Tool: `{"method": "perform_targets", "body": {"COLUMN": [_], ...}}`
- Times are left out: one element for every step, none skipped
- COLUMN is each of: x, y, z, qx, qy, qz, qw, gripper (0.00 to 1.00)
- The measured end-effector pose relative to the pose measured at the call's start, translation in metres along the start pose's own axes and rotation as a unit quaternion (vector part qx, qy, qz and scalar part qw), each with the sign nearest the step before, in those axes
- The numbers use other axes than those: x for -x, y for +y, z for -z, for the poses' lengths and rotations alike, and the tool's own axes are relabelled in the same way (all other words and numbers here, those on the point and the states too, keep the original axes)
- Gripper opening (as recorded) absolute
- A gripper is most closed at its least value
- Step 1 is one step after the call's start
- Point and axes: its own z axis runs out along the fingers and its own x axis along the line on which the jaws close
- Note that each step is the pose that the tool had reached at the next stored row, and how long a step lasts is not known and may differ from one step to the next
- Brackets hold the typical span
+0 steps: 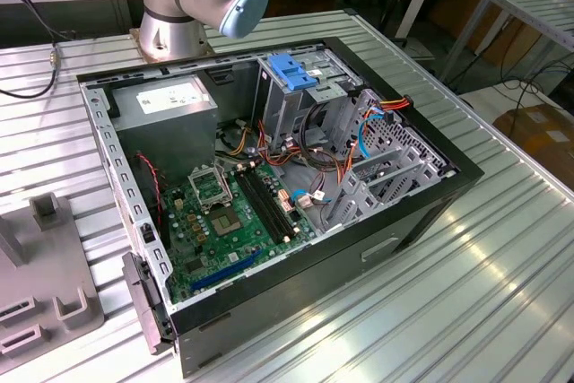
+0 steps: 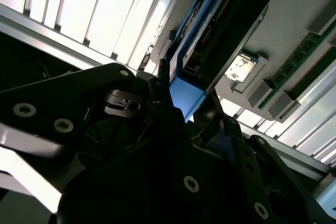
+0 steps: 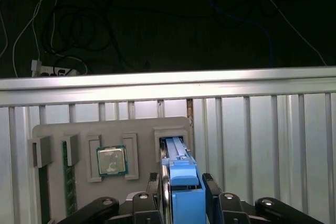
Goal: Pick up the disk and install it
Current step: 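Pick up the disk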
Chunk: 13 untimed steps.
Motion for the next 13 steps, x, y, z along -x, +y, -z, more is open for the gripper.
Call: {"method": "perform_targets", "body": {"x": [0.0,0.0,0.0,0.0,0.0001,0.0002,0.0003,0.0003,0.0003,0.0003,0.0003,0.0003,0.0003], "y": [-0.0001,-0.0002,-0.0003,-0.0003,-0.0006,-0.0008,-0.0009,-0.001,-0.0011,-0.0012,-0.0012,-0.0012,-0.0011], "z": [-0.0005,-0.0009,-0.0012,-0.0013,-0.0016,-0.0018,-0.002,-0.0021,-0.0023,-0.0024,-0.0026,-0.0028,-0.0029], "qx": [-0.0001,-0.0001,-0.0001,-0.0001,-0.0002,-0.0002,-0.0001,-0.0001,0.0,0.0001,0.0001,0.0,0.0], "qy": [0.0001,0.0001,0.0001,0.0002,0.0001,0.0001,0.0001,0.0002,0.0002,0.0003,0.0002,0.0002,0.0003], "qz": [0.0,0.0,0.0,0.0,0.0,0.0,0.0,0.0,0.0,0.0,0.0,0.0,0.0], "qw": [1.0,1.0,1.0,1.0,1.0,1.0,1.0,1.0,1.0,1.0,1.0,1.0,1.0], "gripper": [0.45,0.45,0.45,0.45,0.45,0.45,0.45,0.45,0.45,0.45,0.45,0.45,0.43]}}
